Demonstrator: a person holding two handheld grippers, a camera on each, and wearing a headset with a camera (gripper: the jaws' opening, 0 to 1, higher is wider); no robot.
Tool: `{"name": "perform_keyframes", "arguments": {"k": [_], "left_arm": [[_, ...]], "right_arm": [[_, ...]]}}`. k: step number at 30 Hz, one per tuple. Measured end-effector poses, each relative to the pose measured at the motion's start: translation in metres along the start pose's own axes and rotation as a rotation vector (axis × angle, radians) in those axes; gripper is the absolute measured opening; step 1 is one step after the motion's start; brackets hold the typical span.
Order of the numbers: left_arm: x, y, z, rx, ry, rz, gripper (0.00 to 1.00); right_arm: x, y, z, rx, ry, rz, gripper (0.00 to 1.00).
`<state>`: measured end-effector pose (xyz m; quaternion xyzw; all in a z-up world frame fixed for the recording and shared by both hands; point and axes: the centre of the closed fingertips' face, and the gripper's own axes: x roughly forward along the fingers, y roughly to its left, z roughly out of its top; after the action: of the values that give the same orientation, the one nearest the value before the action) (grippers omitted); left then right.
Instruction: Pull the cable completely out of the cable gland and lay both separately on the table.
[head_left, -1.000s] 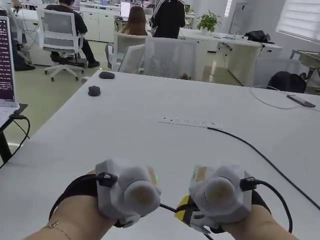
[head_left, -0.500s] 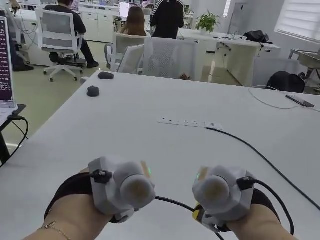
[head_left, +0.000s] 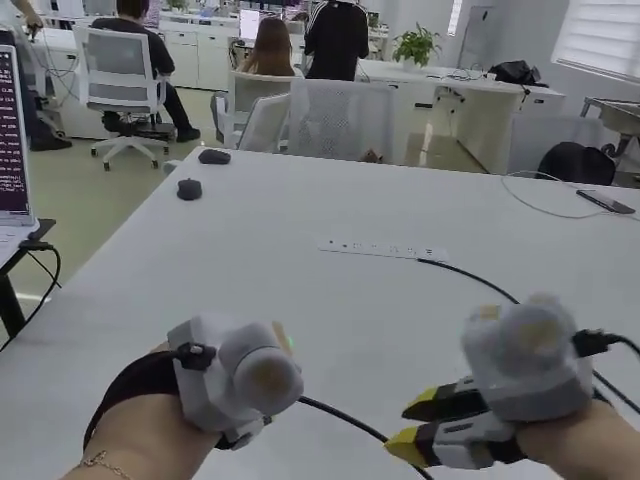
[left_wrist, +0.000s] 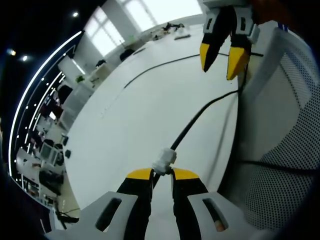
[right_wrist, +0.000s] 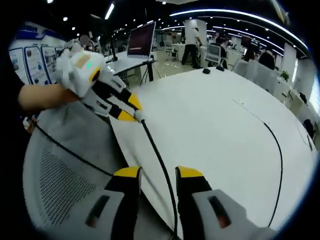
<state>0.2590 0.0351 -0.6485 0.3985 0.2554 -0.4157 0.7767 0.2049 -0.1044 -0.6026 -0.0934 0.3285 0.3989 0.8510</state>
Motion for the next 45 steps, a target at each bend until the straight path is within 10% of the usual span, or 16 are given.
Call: {"name": "perform_keyframes", "arguments": {"k": [4, 7, 10, 14, 21, 35, 45], "left_arm": [[0.001, -0.001, 0.003, 0.007, -0.007, -0.006, 0.15], [0.001, -0.003, 0.004, 0.012, -0.01, -0.014, 0.15], [0.001, -0.006, 0.005, 0.023, -0.012, -0.018, 0.15], [0.002, -0.005, 0.006, 0.021, -0.017, -0.018, 0.15], [0.002, -0.007, 0.004, 0.025, -0.01, -0.024, 0.15], [0.003, -0.009, 0.003, 0.032, -0.007, -0.033, 0.15], [0.003, -0.008, 0.001, 0.024, -0.004, -0.033, 0.15]], "right_arm": [[-0.071, -0.073, -0.019, 0.309, -0.239, -0.195, 0.26], [-0.101, -0.115, -0.065, 0.474, -0.26, -0.363, 0.26], [-0.132, -0.157, -0.152, 0.636, -0.177, -0.617, 0.27], [-0.153, -0.169, -0.238, 0.775, -0.05, -0.796, 0.3], [-0.166, -0.171, -0.307, 0.813, 0.127, -0.923, 0.26], [-0.149, -0.217, -0.294, 0.714, 0.198, -0.882, 0.06], [-0.044, -0.241, -0.205, 0.468, 0.226, -0.639, 0.05]]}}
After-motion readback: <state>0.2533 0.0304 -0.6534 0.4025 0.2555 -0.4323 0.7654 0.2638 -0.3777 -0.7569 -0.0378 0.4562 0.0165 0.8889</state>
